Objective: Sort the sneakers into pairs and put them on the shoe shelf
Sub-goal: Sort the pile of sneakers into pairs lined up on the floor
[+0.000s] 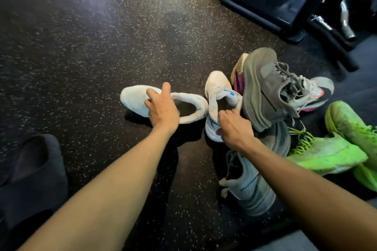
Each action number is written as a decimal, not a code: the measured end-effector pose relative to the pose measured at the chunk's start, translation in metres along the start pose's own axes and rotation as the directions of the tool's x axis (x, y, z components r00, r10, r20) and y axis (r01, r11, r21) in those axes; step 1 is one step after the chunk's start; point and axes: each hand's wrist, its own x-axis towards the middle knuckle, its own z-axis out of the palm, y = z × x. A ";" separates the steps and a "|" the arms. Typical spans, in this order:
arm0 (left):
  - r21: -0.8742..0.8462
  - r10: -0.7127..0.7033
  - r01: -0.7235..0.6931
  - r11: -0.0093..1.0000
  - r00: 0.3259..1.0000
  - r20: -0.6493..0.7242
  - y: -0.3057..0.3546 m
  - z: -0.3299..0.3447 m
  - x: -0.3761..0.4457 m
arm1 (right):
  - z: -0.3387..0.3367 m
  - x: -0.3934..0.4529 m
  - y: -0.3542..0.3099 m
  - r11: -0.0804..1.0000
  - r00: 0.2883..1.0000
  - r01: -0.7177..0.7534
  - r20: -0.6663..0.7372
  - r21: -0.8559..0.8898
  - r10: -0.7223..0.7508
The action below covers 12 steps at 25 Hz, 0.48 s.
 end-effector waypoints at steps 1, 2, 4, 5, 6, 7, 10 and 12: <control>-0.008 0.024 -0.024 1.000 1.000 0.016 -0.007 -0.007 0.005 | 0.001 -0.001 -0.003 1.000 1.000 0.008 -0.002 0.022 -0.008; -0.017 0.051 -0.051 0.999 0.998 0.031 -0.015 -0.013 0.012 | 0.001 -0.002 -0.005 0.999 1.000 0.016 0.002 0.043 -0.016; -0.024 0.093 -0.092 0.995 0.995 0.045 -0.032 -0.028 0.025 | -0.001 -0.002 -0.014 0.997 0.999 0.043 0.007 0.068 -0.044; -0.022 0.108 -0.107 0.994 0.993 0.052 -0.039 -0.036 0.031 | -0.002 -0.001 -0.019 0.996 0.998 0.060 0.006 0.070 -0.060; -0.014 0.122 -0.121 0.992 0.991 0.062 -0.046 -0.045 0.038 | -0.004 -0.001 -0.026 0.994 0.997 0.079 0.001 0.069 -0.079; 0.008 0.138 -0.139 0.990 0.987 0.080 -0.053 -0.054 0.042 | -0.005 -0.001 -0.033 0.993 0.995 0.102 -0.007 0.065 -0.101; 0.124 0.207 -0.236 0.964 0.956 0.209 -0.073 -0.080 0.051 | -0.007 -0.002 -0.056 0.984 0.985 0.171 -0.027 0.053 -0.170; 0.250 0.268 -0.345 0.905 0.916 0.298 -0.087 -0.093 0.055 | -0.007 -0.003 -0.074 0.975 0.978 0.210 -0.034 0.067 -0.208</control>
